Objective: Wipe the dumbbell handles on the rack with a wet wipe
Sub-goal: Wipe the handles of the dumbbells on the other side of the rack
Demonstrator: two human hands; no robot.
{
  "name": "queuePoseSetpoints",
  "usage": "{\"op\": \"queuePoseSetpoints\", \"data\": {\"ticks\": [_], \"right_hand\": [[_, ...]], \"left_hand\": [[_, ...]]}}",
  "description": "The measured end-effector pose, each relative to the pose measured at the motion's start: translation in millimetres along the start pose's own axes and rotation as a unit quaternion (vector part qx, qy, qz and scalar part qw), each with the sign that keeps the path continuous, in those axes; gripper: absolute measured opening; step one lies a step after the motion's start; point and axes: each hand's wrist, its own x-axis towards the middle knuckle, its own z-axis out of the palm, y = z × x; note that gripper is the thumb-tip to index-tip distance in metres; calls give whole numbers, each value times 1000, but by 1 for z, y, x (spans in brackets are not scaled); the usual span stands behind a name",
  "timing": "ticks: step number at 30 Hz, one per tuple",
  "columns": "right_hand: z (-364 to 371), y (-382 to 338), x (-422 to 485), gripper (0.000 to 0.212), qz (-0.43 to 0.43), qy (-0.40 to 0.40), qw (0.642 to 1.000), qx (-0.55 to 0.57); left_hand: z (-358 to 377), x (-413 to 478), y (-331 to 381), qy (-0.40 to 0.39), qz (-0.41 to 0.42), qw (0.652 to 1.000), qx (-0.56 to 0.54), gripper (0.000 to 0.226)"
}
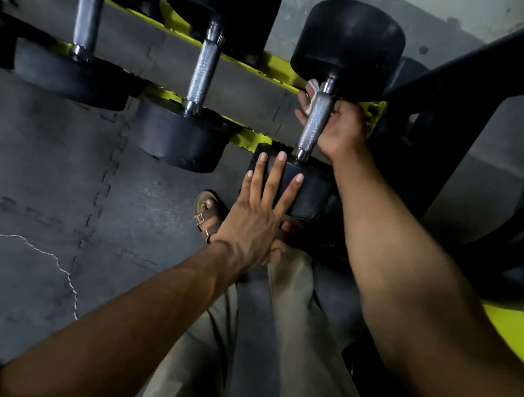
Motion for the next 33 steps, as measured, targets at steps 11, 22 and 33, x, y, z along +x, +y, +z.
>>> {"op": "queuePoseSetpoints", "data": {"ticks": [11,22,33], "right_hand": [[2,-3,8,31,-76,76,992,-70],[-40,5,-19,15,-536,100,514,-662],[-11,-5,-22,29,-421,24,353,-835]], "left_hand": [[3,1,1,8,-3,1000,-10,125],[4,1,0,19,-7,1000,-13,125],[-7,4,1,-30,-11,999,-17,111]]}}
